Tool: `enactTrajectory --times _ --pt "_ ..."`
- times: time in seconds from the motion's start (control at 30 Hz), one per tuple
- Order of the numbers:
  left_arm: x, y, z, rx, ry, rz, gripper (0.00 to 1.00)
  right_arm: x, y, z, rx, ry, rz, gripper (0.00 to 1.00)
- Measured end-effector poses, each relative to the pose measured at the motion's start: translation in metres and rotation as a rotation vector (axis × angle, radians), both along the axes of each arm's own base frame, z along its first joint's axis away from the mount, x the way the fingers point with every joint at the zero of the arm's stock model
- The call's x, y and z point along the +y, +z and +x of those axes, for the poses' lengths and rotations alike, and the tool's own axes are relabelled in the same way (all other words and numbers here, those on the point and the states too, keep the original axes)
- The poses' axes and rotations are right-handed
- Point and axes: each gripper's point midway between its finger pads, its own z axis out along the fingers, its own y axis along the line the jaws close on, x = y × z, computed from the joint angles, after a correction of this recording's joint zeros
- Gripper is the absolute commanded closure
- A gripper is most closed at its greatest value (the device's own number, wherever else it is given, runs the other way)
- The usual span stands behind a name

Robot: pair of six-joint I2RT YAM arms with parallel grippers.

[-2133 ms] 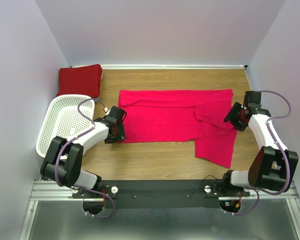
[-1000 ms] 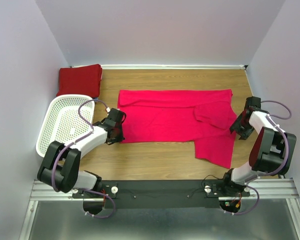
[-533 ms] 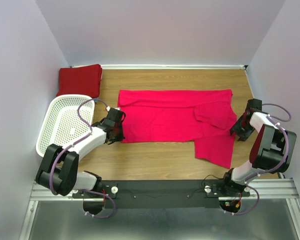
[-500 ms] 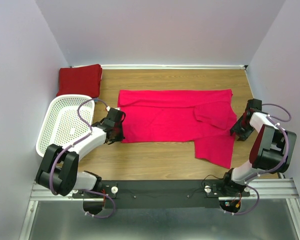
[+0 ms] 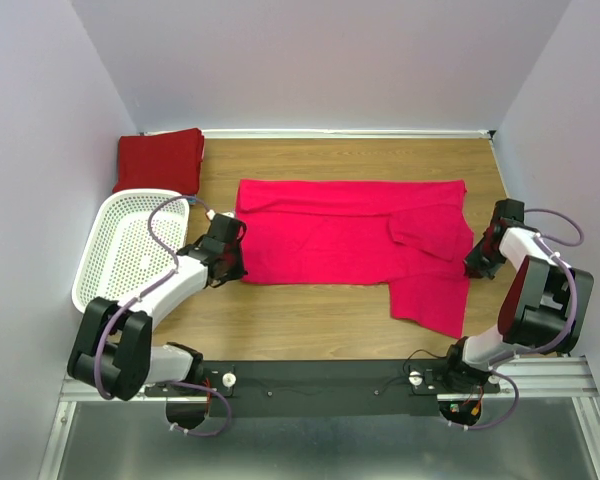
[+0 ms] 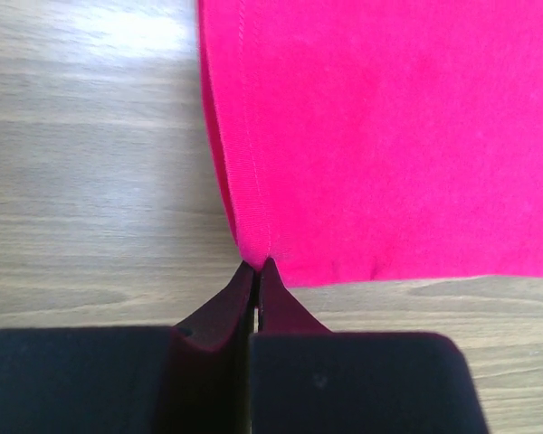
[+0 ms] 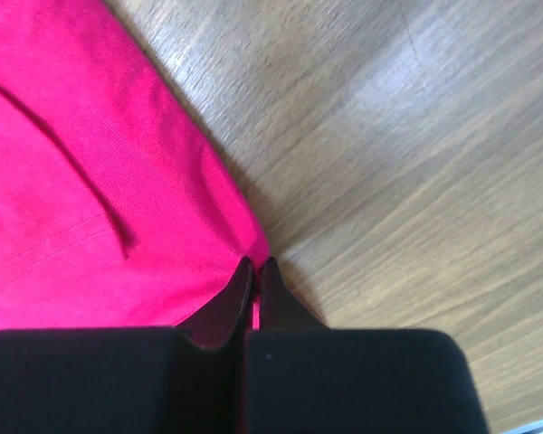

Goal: Fold and stack the t-shirts
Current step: Fold the tshirt

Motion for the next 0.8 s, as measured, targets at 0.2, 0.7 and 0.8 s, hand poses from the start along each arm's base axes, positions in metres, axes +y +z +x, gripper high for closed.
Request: enactTrajectory --times 0.2,0.7,0.8 --pt "0.028 0.021 0.015 -0.072 0.111 -0.038 1.00 -0.001 0.013 0.002 -0.017 0.001 -0.010 0.99" --pt "0.041 0.043 0.069 -0.103 0.153 -0.078 1.00 -0.013 0.057 0.069 -0.154 0.051 0.005 0.99" --pt "0.040 0.037 0.082 -0.083 0.154 -0.068 1.00 -0.015 0.056 0.083 -0.156 0.063 0.016 0.99"
